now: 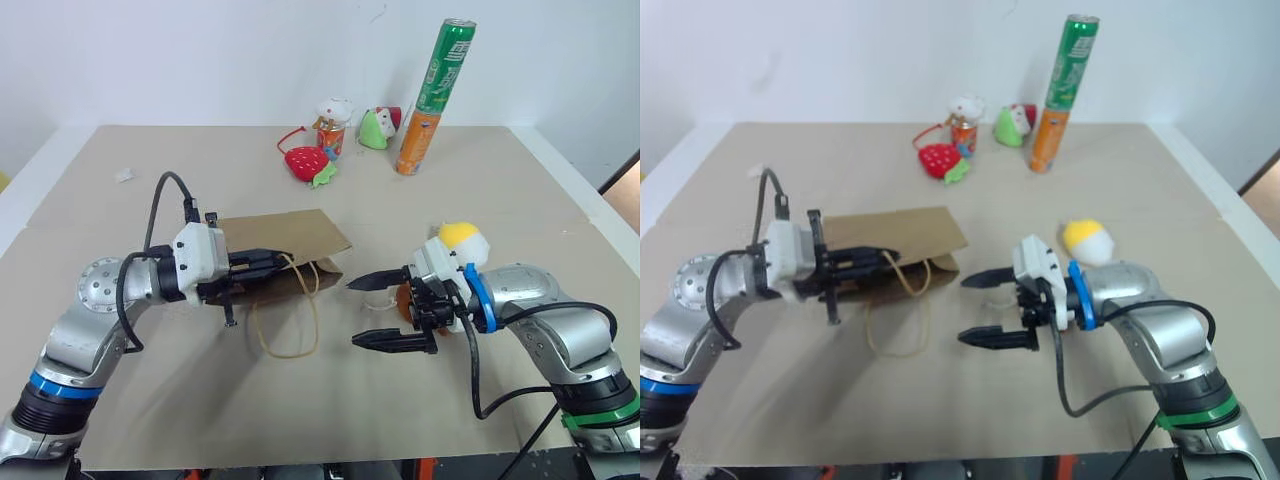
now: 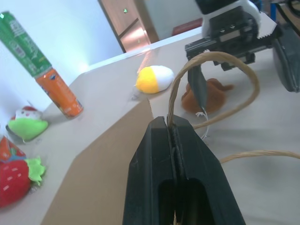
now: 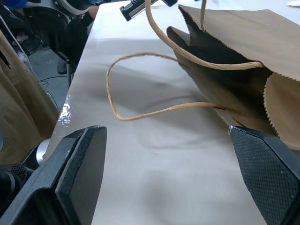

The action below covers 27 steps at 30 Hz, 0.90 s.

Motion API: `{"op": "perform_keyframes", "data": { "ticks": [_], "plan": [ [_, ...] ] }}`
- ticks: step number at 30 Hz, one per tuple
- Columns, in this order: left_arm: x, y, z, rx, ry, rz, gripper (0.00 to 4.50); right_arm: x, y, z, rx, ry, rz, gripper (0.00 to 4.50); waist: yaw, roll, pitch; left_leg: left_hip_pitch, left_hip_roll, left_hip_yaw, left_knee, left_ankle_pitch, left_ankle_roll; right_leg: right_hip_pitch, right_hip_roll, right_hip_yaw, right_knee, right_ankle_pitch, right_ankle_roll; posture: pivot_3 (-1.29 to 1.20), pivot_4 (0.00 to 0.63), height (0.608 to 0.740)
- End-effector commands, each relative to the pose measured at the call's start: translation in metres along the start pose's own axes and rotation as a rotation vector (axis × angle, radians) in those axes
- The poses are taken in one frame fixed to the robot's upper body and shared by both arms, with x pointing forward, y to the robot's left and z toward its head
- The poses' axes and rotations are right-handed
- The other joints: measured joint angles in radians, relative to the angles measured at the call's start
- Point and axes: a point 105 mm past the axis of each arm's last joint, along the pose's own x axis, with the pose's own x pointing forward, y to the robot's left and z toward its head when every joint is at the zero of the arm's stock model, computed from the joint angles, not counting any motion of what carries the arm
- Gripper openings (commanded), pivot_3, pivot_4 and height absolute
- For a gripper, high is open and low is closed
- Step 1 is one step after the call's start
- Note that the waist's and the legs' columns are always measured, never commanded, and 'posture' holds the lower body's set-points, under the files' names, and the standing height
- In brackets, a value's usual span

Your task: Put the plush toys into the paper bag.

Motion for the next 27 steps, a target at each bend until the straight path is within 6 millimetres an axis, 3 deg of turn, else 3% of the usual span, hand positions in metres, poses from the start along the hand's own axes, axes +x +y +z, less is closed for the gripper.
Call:
{"op": "perform_keyframes", "data": {
  "ticks": [1,3,5,6,13,20,27],
  "plan": [
    [0.005,0.017,0.012,-0.017,-0.051,0.119,0.00,0.004,-0.007,0.010,-0.031,-0.050,-0.058,4.10,0.000,0.000,0.000,0.000,0.000,-0.001,0.000,0.000,0.000,0.000,0.000,0.000,0.000,0.000,0.000,0.00,0.150,0.740],
    [0.008,0.019,0.014,-0.033,-0.064,0.157,0.00,0.010,-0.015,0.014,-0.021,-0.086,-0.104,3.74,-0.001,0.000,0.000,0.000,0.000,-0.001,0.000,0.000,0.000,0.000,0.000,0.000,0.000,0.001,0.001,0.00,0.150,0.740],
    [0.008,0.021,0.014,-0.043,-0.067,0.199,0.00,0.017,-0.022,0.015,-0.019,-0.098,-0.136,2.72,-0.002,0.000,0.000,0.000,0.000,0.000,0.000,0.000,0.000,0.000,0.001,0.001,0.000,0.001,0.001,0.00,0.150,0.740],
    [0.008,0.022,0.013,-0.051,-0.066,0.221,0.00,0.022,-0.026,0.016,-0.021,-0.107,-0.153,2.59,-0.001,0.000,0.000,0.000,0.000,0.000,0.000,0.000,0.000,0.000,0.001,0.001,0.000,0.002,0.001,0.00,0.150,0.740],
    [0.009,0.022,0.011,-0.070,-0.057,0.262,0.00,0.047,-0.039,0.033,-0.043,-0.166,-0.208,0.19,0.000,0.000,0.000,0.000,0.000,0.000,0.000,0.000,0.000,0.000,0.001,0.001,0.001,0.002,0.000,0.00,0.150,0.740],
    [0.007,0.018,0.006,-0.067,-0.033,0.261,0.00,0.047,-0.046,0.041,-0.075,-0.162,-0.221,0.04,0.000,0.000,0.000,0.000,0.000,0.000,0.000,0.000,0.000,0.000,0.000,0.002,0.001,0.002,0.000,0.00,0.150,0.740],
    [0.006,0.016,0.005,-0.066,-0.023,0.256,0.00,0.017,-0.047,0.029,-0.085,-0.048,-0.212,0.04,0.000,0.000,0.000,-0.001,-0.001,0.000,0.000,0.000,0.000,-0.001,0.000,0.002,0.000,0.001,-0.001,0.00,0.150,0.740]
  ]
}}
